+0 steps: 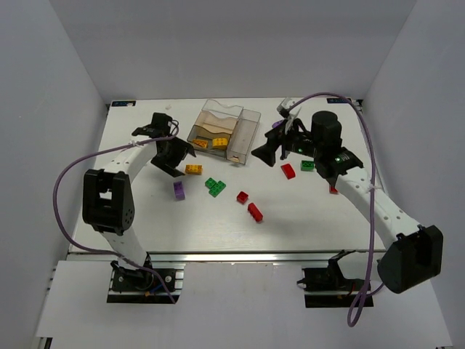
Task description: Sort the legos into containers by color
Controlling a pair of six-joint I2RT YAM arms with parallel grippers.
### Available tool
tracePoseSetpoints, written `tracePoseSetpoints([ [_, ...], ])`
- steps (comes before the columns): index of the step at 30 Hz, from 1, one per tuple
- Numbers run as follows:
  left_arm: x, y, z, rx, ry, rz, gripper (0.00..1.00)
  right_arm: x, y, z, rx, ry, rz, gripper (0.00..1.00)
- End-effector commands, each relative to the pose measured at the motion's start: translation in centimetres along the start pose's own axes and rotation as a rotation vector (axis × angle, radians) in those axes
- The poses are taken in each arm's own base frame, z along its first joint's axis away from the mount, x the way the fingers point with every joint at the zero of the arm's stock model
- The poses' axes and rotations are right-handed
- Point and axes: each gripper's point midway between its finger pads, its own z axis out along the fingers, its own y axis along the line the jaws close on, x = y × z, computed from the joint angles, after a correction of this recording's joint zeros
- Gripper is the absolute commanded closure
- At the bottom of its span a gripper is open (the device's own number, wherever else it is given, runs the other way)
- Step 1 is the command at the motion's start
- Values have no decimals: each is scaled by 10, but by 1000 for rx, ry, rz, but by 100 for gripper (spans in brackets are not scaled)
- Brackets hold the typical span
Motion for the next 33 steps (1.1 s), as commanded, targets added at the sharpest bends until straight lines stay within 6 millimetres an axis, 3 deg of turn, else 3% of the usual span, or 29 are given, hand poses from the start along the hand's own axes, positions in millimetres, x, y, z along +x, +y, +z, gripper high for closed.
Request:
tracePoseSetpoints([
  [1,2,27,-1,-142,-16,-31,17,0,-34,-14,187,-19,77,11],
  [4,4,27,8,-169,-11,-63,16,1,-41,-32,232,-63,92,11],
  [9,1,29,21,-273,-10,-96,15,-8,-38,-52,243,-117,86,11],
  [14,0,14,39,-282,-2,-102,15,-6,-41,-64,256,-128,91,11],
  [27,-10,2,68,-325,-31,-131,13,-2,-38,-70,218,-127,100,13],
  [33,-8,7,76,-336,-24,-138,21,0,-44,-72,233,-126,110,13],
])
